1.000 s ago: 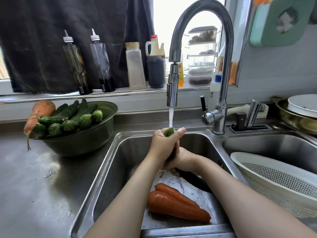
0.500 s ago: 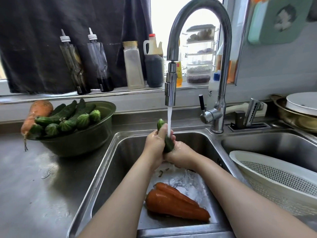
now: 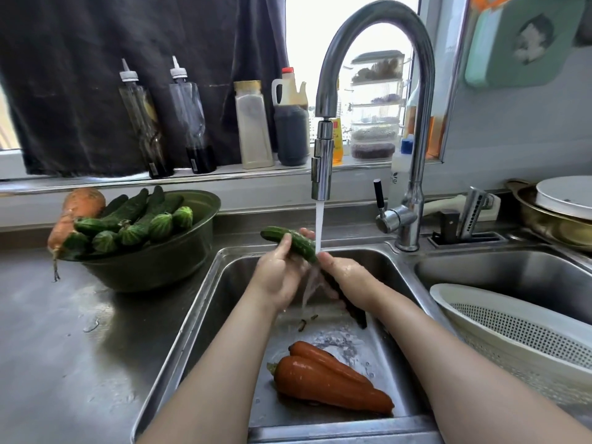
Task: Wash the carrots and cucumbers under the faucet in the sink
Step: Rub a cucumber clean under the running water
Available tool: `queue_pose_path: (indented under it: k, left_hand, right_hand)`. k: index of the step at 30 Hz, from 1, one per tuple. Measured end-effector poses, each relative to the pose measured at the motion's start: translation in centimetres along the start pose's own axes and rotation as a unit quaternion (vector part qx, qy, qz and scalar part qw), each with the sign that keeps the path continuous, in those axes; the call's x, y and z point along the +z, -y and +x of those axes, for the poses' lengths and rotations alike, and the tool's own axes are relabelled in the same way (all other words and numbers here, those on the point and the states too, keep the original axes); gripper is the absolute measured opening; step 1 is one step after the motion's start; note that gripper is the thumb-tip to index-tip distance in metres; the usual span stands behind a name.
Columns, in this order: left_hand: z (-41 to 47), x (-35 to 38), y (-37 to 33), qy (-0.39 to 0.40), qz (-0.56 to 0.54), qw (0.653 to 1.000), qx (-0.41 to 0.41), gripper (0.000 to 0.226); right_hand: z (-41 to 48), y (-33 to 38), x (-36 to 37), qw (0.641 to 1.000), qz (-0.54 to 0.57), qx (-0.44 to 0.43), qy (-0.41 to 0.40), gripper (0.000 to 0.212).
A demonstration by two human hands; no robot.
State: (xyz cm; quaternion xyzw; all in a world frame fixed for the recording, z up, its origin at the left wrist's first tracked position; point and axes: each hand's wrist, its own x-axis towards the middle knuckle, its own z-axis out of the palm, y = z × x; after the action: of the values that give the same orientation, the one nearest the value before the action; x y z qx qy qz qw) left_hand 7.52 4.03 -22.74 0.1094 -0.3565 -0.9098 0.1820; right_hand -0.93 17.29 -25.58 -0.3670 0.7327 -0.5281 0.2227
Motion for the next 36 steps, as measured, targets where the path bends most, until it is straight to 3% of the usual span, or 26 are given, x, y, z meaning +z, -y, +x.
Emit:
queue_pose_path:
  k: [3, 5, 8, 11, 15, 19, 23, 26, 30, 36]
  left_hand:
    - [-0.4, 0.4, 1.2, 0.037, 0.134, 0.990, -0.033, 0.042]
    - [-0.1, 0.7, 1.7, -0.025, 0.142, 0.989, -0.017, 0.043]
    - [0.8, 0.7, 1.8, -0.181, 0.094, 0.979, 0.017, 0.042]
    - [0.8, 0.2, 0.9, -0.220, 0.029, 0.974, 0.039, 0.047]
    - [0.1, -0.1, -0.2, -0.157, -0.086, 0.983, 0.037, 0.058]
    - [-0.1, 0.7, 0.3, -0.036, -0.087, 0.996, -0.003, 0.025]
    - [0.7, 1.2, 1.3, -0.073, -0.058, 0.996, 0.003, 0.013]
    - [1.0, 1.0, 1.2, -0.153, -0.037, 0.986, 0.050, 0.017]
    - [0.8, -0.6, 0.6, -0.209, -0.014, 0.972, 0.106, 0.015]
    - [1.0, -0.6, 1.0, -0.087, -0.010, 0.995, 0.056, 0.017]
  right_hand:
    - [-0.3, 1.0, 0.1, 0.997, 0.077, 0.028, 0.015, 0.069]
    - [-0.4, 1.1, 0.1, 0.995, 0.085, 0.036, 0.040, 0.067]
    - [-0.1, 1.0, 0.5, 0.991, 0.095, 0.046, 0.086, 0.049]
    - [-0.1, 1.1, 1.4, 0.987, 0.101, 0.029, 0.125, 0.030]
    - [-0.1, 1.9, 2.1, 0.998, 0.012, 0.025, 0.049, 0.048]
    - [0.0, 2.1, 1.8, 0.995, 0.054, 0.064, -0.061, 0.063]
    - [-0.5, 1.4, 0.9, 0.988, 0.100, 0.110, -0.031, 0.072]
    - [-0.5, 1.3, 0.4, 0.989, 0.124, 0.076, 0.028, 0.051]
    - [-0.4, 1.0, 0.2, 0.995, 0.049, 0.035, 0.080, 0.023]
    - [-0.7, 1.6, 1.9, 0.997, 0.020, 0.070, -0.007, 0.054]
